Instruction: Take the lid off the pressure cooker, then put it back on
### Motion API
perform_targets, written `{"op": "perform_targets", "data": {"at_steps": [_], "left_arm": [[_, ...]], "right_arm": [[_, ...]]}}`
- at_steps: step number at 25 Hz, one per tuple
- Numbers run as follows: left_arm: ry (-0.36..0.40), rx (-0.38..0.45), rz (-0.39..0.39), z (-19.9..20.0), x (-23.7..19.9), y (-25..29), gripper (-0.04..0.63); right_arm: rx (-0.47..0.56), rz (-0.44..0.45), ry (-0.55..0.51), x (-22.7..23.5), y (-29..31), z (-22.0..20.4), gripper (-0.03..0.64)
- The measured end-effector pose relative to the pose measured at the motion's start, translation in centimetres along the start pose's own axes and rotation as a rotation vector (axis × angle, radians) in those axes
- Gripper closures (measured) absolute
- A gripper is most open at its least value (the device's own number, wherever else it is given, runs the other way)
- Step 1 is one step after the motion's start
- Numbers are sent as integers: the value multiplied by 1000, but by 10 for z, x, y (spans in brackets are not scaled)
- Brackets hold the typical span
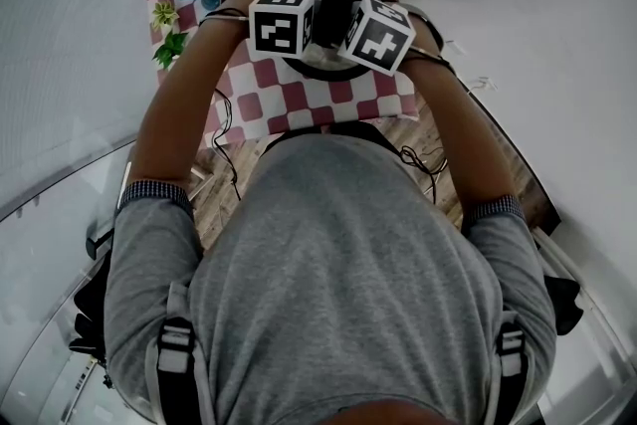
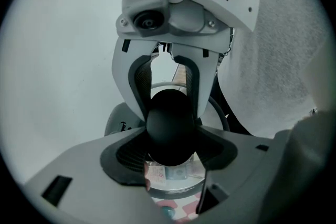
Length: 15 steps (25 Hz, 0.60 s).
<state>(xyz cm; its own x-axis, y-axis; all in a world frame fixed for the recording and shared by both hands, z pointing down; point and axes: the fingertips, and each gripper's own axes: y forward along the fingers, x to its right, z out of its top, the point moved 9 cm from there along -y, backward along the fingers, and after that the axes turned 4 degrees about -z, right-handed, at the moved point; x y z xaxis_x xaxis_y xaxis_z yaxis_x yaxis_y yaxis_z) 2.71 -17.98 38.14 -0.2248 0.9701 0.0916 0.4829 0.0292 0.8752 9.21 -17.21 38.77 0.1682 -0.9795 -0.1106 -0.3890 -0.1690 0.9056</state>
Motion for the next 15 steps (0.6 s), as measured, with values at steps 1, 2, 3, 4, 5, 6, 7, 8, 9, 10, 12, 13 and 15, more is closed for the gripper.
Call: {"op": "perform_targets", "data": {"at_steps": [1,2,3,4,5,6,7,8,9,10,12,13,15], "left_arm": [[-2,-2,1,0,2,-2,295],[-4,-3,3,0,4,-4,293],[-7,-5,7,-1,6,-6,293],[-11,-8,11,-2,8,-9,295],[-16,-11,17,-4,10,-11,294],[-21,-14,23,-6,12,-14,295],[-26,-15,29,-9,15,-16,295],[-32,-16,34,-11,18,-19,295],[-37,-17,38,-14,21,-21,295],[-42,-21,41,-16,24,-23,294],[-53,-29,48,-21,31,-27,294],[-60,-32,52,-23,35,-30,295],[-75,-36,61,-28,42,-35,295]], "right_arm": [[3,0,-2,-2,-1,2,325],[6,0,-4,-3,-2,4,325],[9,0,-8,-5,-2,6,325],[12,1,-14,-6,-2,9,327],[14,3,-21,-8,-2,12,325],[15,6,-29,-10,-1,15,325],[17,7,-36,-12,-1,18,325],[19,10,-43,-14,0,22,325],[21,11,-49,-16,1,26,325],[23,12,-56,-19,1,29,325],[28,13,-70,-24,2,37,325],[30,15,-78,-27,3,40,325],[33,22,-95,-33,4,49,325]]}}
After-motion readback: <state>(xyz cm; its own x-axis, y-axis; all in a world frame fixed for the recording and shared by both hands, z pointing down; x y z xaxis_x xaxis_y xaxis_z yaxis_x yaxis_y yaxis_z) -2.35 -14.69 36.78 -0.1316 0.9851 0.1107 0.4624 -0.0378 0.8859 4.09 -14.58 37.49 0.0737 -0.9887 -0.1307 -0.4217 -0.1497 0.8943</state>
